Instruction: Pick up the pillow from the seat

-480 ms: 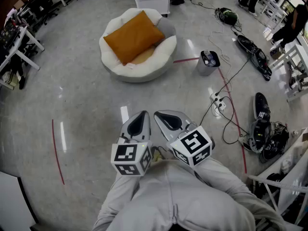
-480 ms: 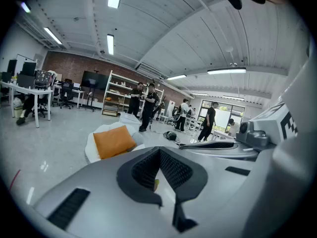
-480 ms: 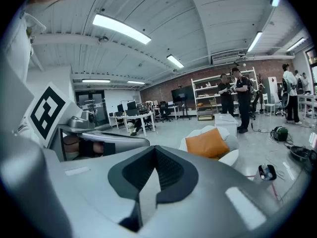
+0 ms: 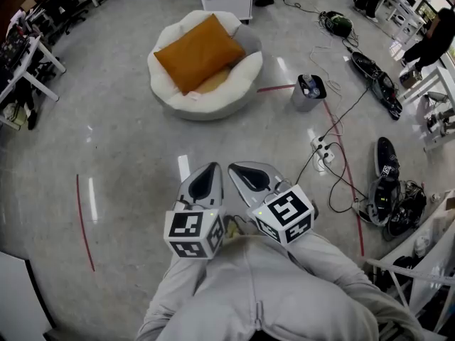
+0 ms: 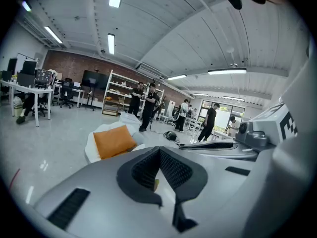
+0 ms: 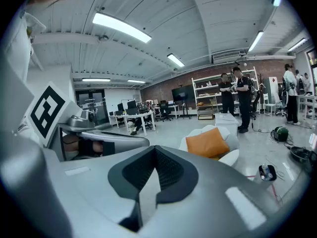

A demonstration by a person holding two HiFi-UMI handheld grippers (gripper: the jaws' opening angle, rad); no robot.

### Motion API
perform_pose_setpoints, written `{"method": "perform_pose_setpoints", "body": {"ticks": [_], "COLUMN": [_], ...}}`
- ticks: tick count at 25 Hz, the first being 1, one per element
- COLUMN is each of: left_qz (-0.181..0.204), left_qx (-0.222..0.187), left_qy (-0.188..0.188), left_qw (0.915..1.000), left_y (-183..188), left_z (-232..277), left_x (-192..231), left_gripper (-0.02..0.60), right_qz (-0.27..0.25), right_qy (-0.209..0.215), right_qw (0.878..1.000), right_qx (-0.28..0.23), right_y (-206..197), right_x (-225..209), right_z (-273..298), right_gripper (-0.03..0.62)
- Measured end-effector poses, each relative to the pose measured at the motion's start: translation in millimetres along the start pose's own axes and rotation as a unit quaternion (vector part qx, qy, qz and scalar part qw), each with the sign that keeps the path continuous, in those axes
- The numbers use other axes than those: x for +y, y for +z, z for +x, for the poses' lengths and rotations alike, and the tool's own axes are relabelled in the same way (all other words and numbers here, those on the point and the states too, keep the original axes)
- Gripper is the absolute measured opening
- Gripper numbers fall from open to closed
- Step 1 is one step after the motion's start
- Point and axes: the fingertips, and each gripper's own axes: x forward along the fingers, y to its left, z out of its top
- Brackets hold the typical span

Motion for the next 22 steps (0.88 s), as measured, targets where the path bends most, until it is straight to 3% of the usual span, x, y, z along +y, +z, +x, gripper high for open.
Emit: {"method": "perform_pose_setpoints", "body": {"ticks": [22], "left_qz": [-0.018], "left_qx": [0.006], "left_qy": [0.020], "left_qw": [0.9996], "left_y": [4.3], "left_z": [-0.3], "left_x": [43.7], "left_gripper": [0.002], "right_qz": [0.038], "right_qy": [0.015], "right_qw": [0.999], "right_qx": [0.012], "right_y": [0.6], "right_x": [8.6], "right_z": [31.2], "right_gripper": [-0.002]}}
